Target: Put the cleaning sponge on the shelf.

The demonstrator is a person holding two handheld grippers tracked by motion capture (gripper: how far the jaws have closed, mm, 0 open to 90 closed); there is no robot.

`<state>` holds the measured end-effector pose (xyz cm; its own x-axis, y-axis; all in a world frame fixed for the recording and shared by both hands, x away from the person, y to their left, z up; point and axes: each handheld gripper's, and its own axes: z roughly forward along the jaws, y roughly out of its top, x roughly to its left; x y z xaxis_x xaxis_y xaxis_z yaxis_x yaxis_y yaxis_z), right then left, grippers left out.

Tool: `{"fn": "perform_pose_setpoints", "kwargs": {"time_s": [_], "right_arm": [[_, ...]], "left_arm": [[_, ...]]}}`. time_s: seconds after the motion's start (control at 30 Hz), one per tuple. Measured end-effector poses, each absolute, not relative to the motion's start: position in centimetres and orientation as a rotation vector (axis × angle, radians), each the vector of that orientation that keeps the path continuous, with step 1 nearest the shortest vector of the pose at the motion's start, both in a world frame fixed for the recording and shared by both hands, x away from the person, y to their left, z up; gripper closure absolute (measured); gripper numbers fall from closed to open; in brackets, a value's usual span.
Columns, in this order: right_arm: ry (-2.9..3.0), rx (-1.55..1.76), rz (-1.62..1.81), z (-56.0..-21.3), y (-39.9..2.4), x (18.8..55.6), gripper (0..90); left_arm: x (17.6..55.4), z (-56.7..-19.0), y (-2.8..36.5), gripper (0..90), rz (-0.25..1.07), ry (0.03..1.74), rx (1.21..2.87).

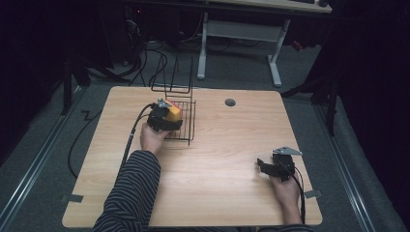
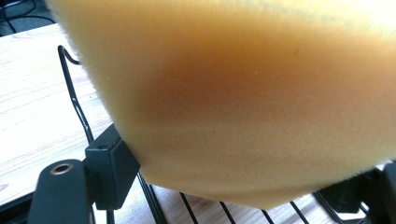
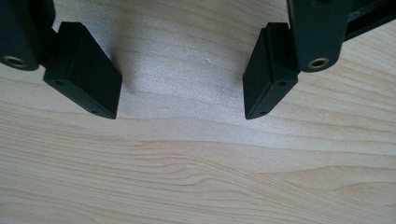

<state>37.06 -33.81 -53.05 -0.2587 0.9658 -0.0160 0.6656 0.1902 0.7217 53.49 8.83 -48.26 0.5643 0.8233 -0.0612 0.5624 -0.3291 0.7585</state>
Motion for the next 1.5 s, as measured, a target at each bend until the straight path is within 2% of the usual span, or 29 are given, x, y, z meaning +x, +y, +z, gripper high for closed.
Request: {"fn": "perform_pose_setpoints", "kwargs": {"time_s": [0.23,0.4,0.6,1.13,1.5], "right_arm": [[1.997,1.522,0.838,-53.0,-33.8,37.1,28.7],[1.997,1.523,0.838,-53.0,-33.8,37.1,28.7],[1.997,1.522,0.836,-53.1,-33.8,37.1,28.7],[1.996,1.528,0.84,-53.0,-33.8,37.1,28.6],[1.994,1.527,0.84,-53.0,-33.8,37.1,28.7]], "left_arm": [[53.5,-48.3,9.1,16.8,0.421,1.106,2.044],[53.5,-48.3,9.2,5.4,0.41,1.13,2.035],[53.4,-48.3,9.2,0.5,0.394,1.117,2.06],[52.4,-47.1,10.0,0.0,0.383,1.1,2.041],[50.2,-46.2,11.9,0.0,0.39,1.093,1.992]]}}
